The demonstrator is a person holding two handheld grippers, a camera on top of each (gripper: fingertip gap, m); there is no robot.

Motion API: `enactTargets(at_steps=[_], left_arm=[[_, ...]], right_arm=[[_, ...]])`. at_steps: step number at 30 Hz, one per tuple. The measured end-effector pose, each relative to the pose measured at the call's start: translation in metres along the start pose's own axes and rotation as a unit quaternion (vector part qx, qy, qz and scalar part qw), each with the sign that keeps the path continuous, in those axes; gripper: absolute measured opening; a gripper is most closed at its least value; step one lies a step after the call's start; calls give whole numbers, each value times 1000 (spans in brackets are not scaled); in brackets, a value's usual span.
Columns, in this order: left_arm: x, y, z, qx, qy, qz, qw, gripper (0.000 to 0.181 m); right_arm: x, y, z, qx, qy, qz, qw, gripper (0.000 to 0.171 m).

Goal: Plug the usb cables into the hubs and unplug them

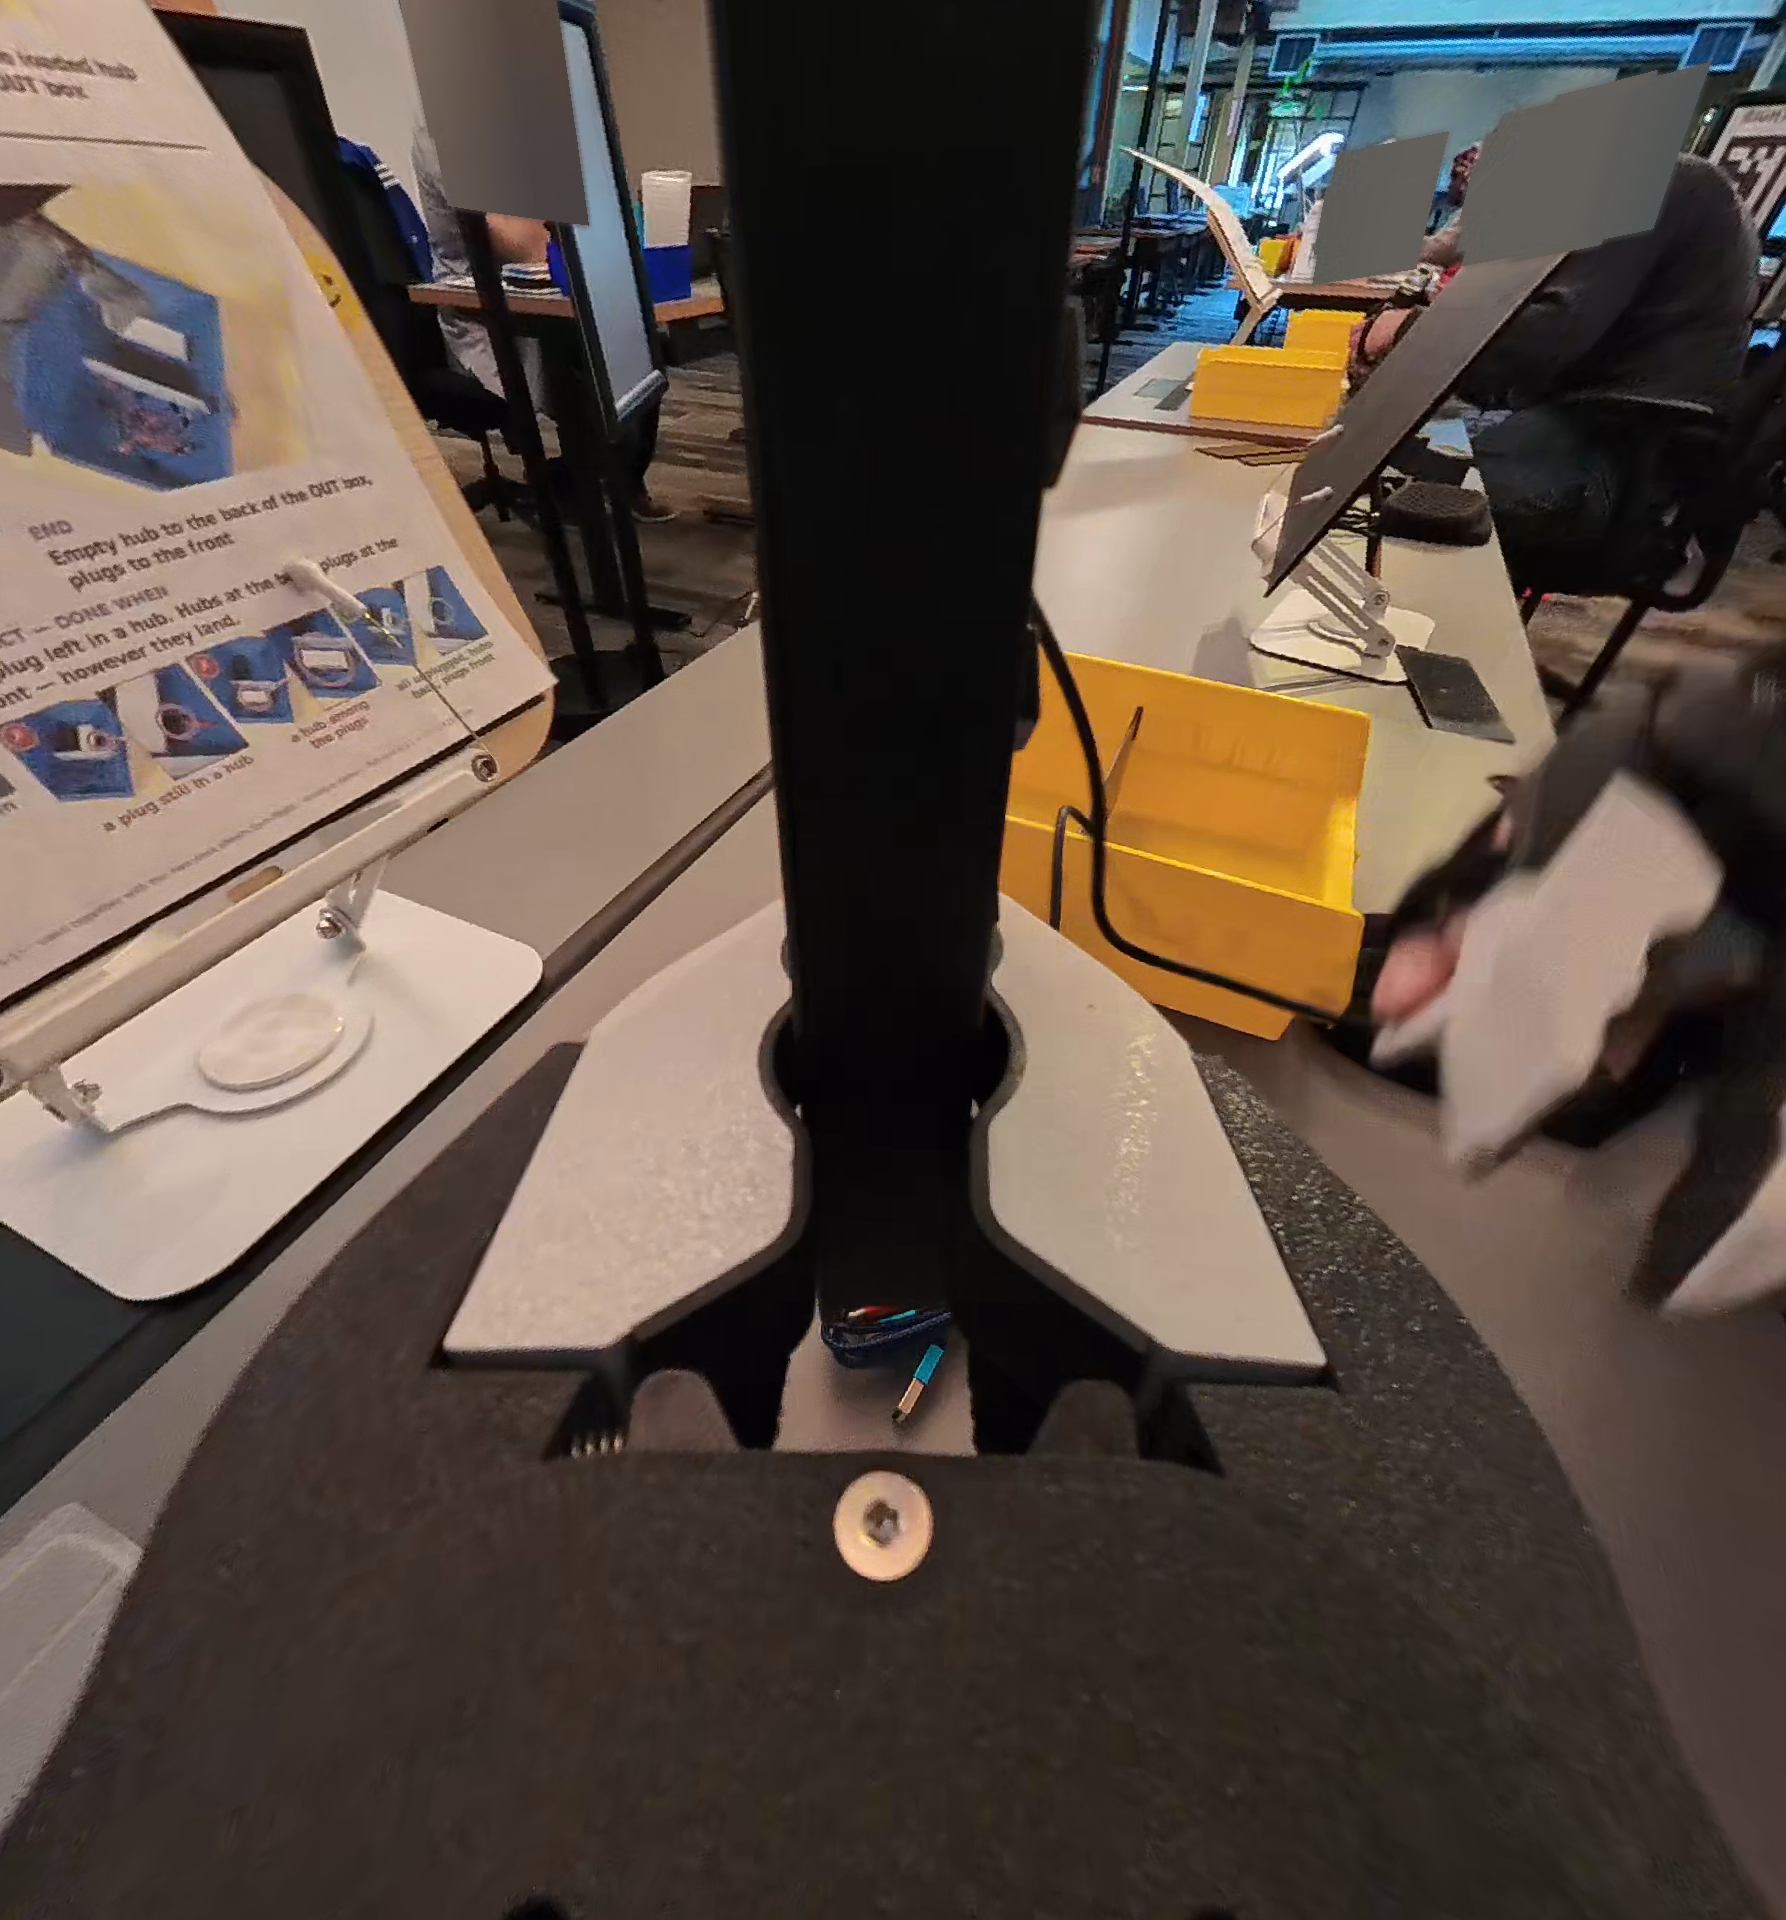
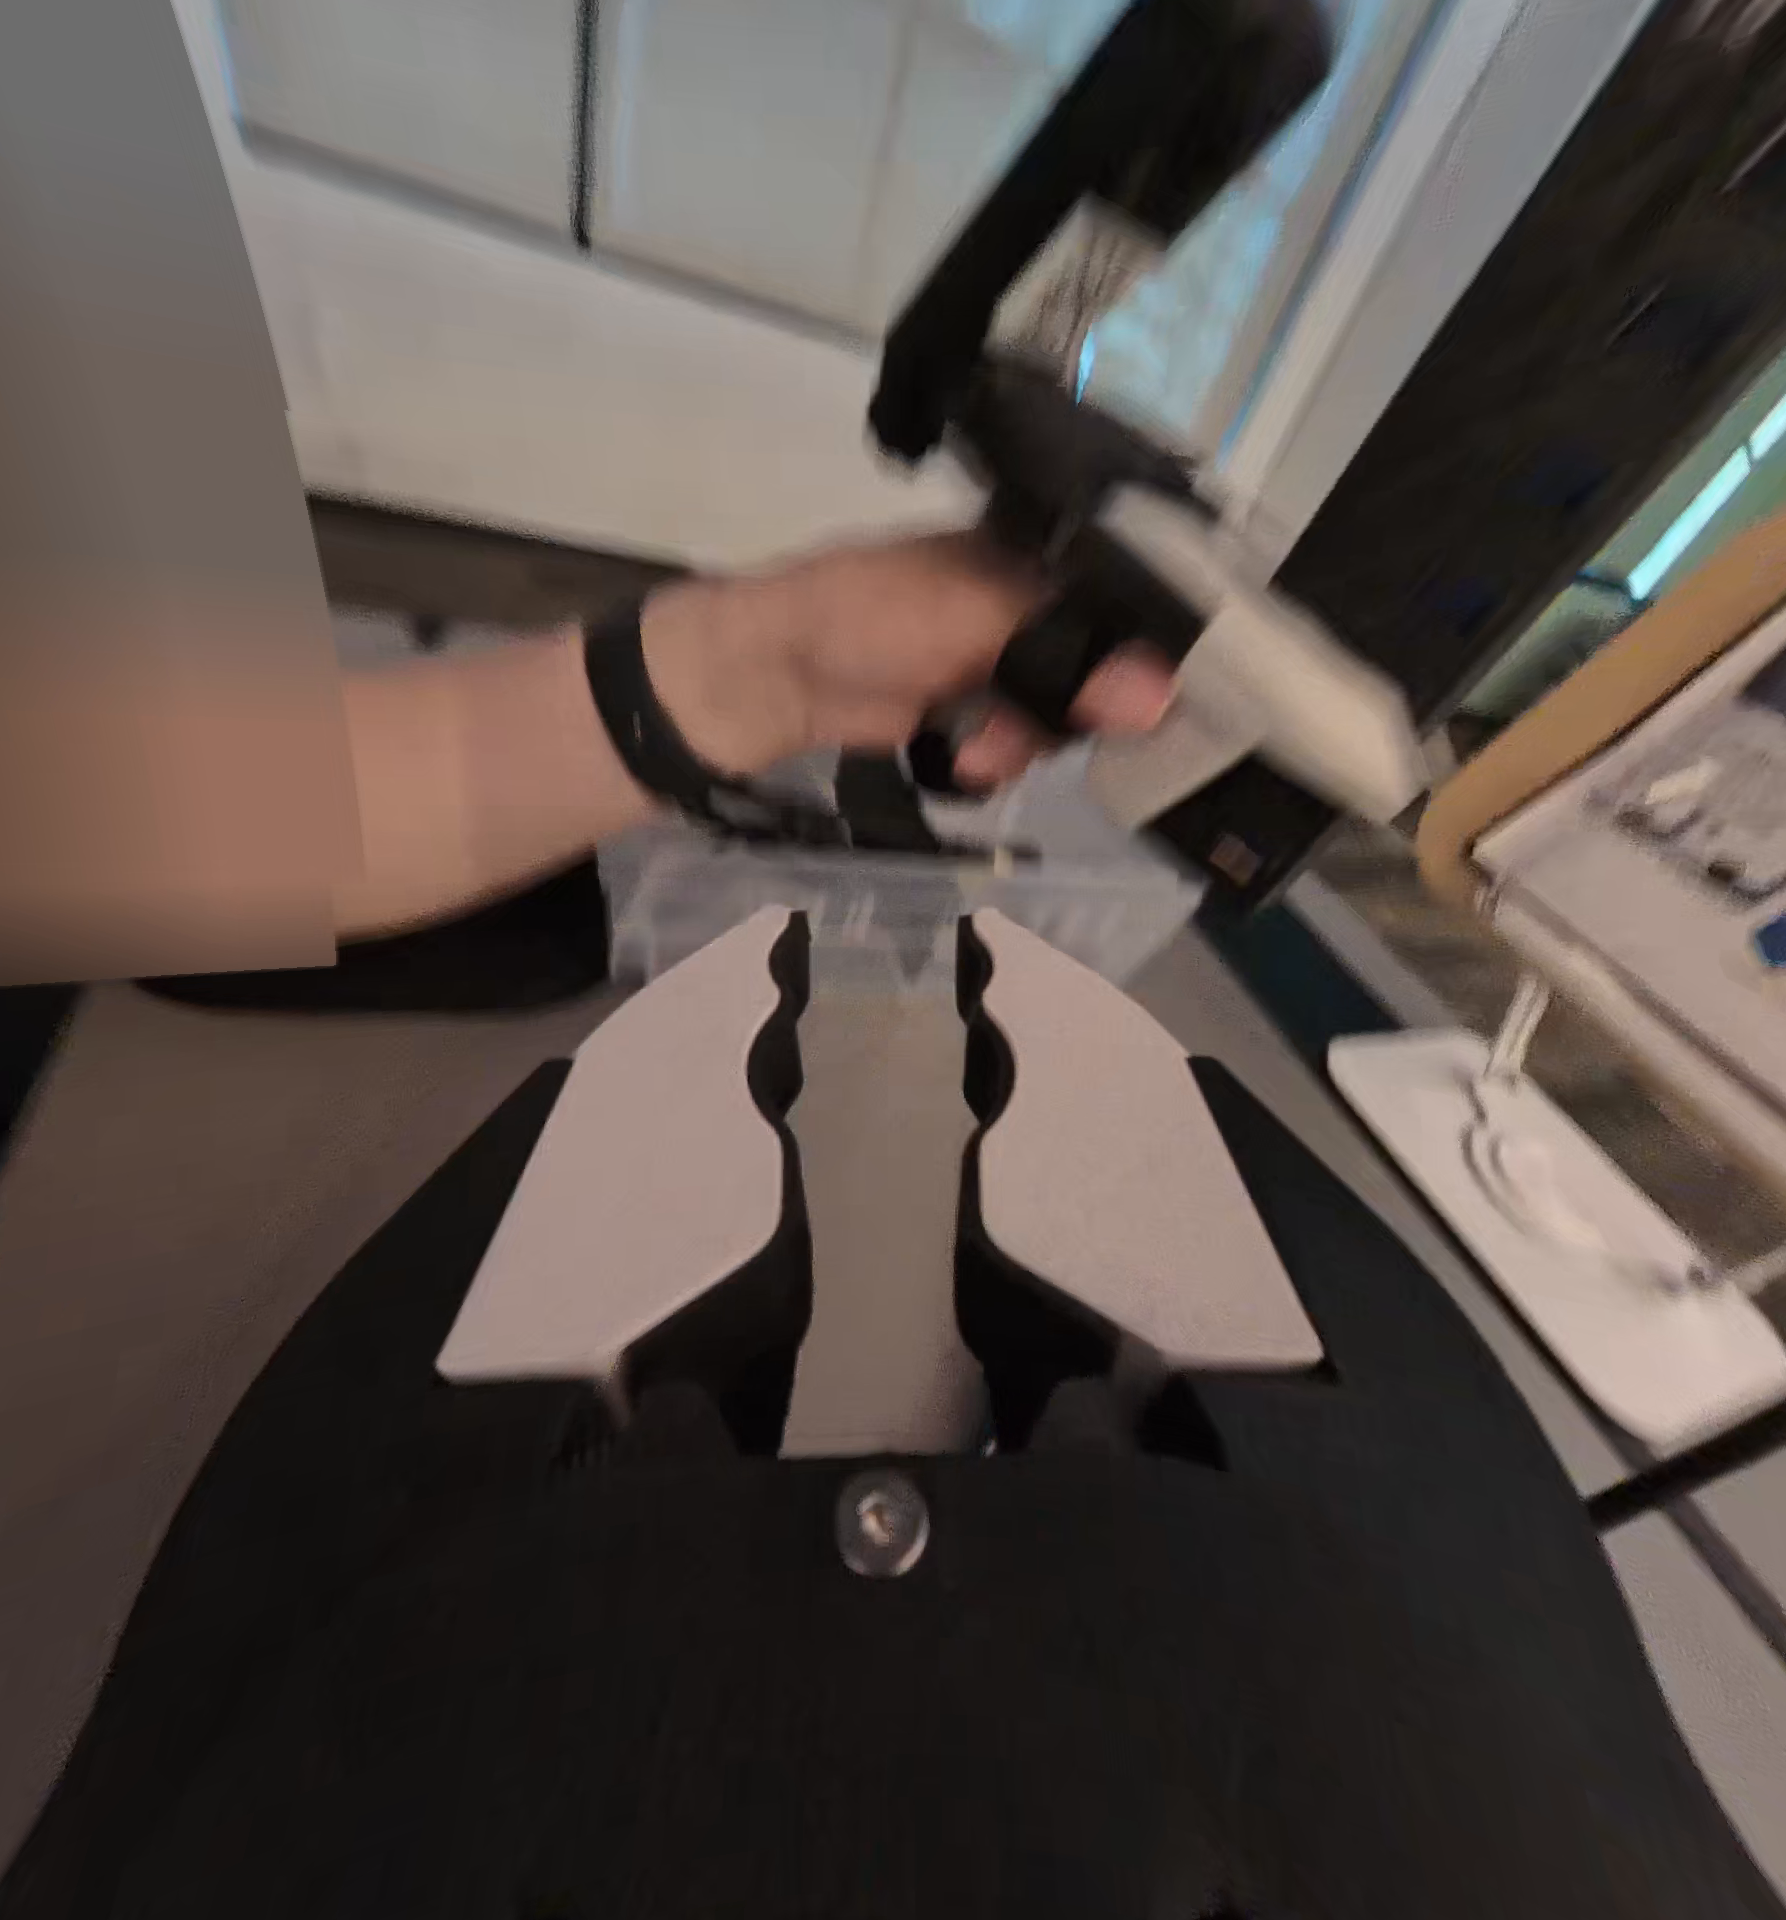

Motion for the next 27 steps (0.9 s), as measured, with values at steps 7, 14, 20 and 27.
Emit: enactTargets(at_steps=[7,14,20,27], left_arm=[[3,-2,2,5,9,8,1000,25],[-6,4,2,-7,-9,8,1000,25],[-13,1,7,4,-20,6,1000,28],[-9,-2,7,10,-15,-10,1000,26]], right_arm=[[88,47,-56,-84,242,-95,962,21],[118,22,-82,-43,308,-76,948,14],[121,-18,-97,-36,378,-52,924,13],[130,-32,-99,-64,441,-27,895,18]])
Point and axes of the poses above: each gripper's, where its closed fingertips meet, x out along the fingers, z out of its top, y = z × x across the jaws, the point moved 10 cm from there along -x, back along the fingers, and after that the axes turned 13 degrees about y, right-handed, at the moved point
